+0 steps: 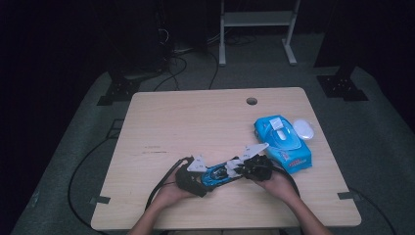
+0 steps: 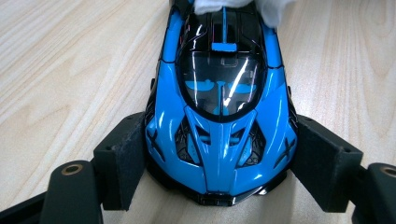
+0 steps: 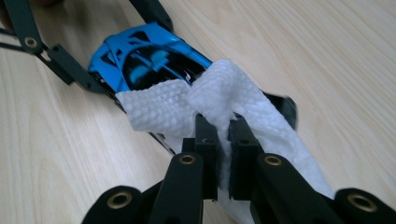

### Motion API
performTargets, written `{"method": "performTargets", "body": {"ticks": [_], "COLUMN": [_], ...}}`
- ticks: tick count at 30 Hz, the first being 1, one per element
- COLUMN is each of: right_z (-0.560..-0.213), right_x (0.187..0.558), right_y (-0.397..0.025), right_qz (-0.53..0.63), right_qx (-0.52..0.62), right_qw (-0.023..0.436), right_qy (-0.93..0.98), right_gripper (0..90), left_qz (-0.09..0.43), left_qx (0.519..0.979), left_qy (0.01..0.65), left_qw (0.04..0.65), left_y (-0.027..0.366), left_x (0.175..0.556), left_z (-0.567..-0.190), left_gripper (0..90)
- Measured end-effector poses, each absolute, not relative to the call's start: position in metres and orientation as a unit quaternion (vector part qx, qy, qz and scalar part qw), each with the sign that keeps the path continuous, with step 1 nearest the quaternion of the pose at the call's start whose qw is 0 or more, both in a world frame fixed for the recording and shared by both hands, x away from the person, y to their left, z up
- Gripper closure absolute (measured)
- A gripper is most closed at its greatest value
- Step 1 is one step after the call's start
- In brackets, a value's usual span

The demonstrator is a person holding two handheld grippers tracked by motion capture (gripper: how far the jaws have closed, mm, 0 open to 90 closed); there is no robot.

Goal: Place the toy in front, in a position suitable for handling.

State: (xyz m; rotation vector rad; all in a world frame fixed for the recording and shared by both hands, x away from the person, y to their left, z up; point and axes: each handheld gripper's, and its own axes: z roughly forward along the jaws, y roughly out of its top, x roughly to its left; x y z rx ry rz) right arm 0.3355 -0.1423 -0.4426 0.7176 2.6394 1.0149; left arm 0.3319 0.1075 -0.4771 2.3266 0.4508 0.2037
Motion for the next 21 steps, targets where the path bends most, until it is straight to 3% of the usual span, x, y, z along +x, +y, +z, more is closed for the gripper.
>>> {"method": "performTargets", "body": {"ticks": [21], "right_z": [-0.441], "right_x": [0.337], "right_y": [-0.145], "right_qz": [0.340], "right_qx": [0.252], "right_qw": [0.124], "right_qy": [0.898], "right_gripper": [84.4], "left_qz": [0.082], "left_qx": [0.907], "left_qy": [0.176], "left_qw": [0.375], "left_y": [0.108], "left_x": [0.332], "left_z": [-0.478], "left_gripper": [24.6]}}
